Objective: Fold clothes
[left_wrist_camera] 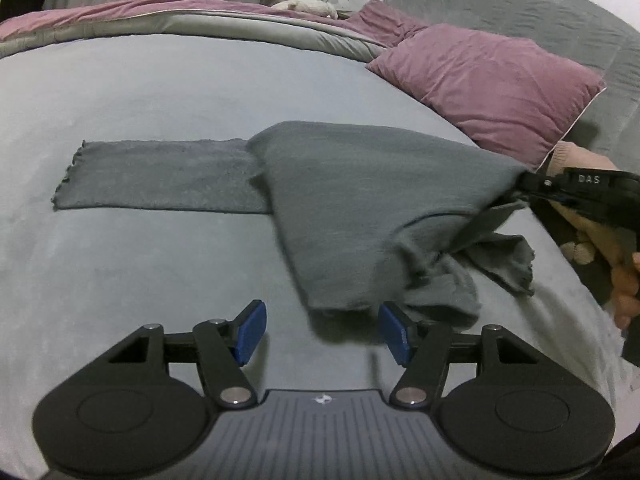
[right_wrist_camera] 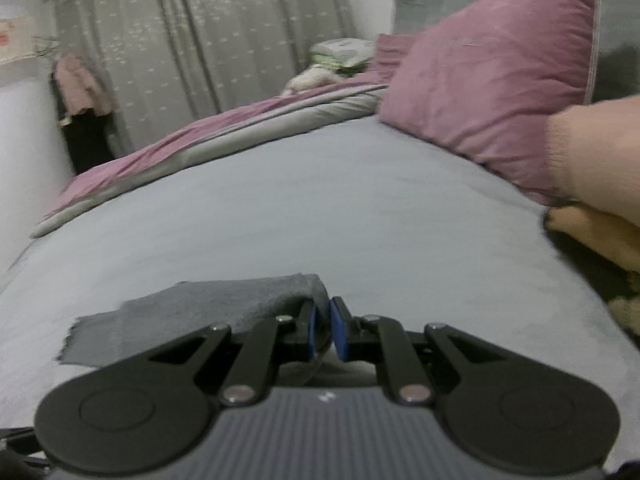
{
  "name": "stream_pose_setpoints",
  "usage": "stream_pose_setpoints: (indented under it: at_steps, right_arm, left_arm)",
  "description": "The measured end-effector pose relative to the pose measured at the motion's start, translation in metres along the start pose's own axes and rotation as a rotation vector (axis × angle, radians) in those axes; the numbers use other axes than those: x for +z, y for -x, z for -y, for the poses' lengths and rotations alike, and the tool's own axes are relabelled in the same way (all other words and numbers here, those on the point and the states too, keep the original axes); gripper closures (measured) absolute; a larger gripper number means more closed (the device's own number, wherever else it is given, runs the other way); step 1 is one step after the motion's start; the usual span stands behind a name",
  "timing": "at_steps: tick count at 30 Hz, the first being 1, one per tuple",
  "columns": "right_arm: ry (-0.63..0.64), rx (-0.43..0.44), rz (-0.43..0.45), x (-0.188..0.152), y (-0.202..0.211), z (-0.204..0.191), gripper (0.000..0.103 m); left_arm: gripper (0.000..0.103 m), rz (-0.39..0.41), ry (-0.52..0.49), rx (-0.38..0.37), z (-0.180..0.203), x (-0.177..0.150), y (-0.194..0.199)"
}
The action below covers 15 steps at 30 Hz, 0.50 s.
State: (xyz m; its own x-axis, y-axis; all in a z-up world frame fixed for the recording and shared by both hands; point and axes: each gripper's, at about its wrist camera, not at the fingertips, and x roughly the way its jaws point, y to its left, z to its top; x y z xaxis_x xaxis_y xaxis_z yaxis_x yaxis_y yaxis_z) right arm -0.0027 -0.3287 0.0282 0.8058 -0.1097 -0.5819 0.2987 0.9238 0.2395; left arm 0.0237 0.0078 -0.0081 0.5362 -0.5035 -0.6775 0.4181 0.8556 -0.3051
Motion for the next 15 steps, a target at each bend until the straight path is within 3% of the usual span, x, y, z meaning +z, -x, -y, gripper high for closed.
stream_pose_setpoints:
  at_steps: [5,15]
  right_arm:
    - [-0.035,-0.099,-0.028,-0.001,-0.007,0.029,0.093]
    - [-0.068,-0.217,-0.133,-0.019,-0.016,0.076,0.095]
  left_arm:
    - [0.042,0.014,0.027,0.035,-0.003,0.001,-0.003]
    - [0.042,0.046,0.05,0.091,-0.001,0.008,-0.02]
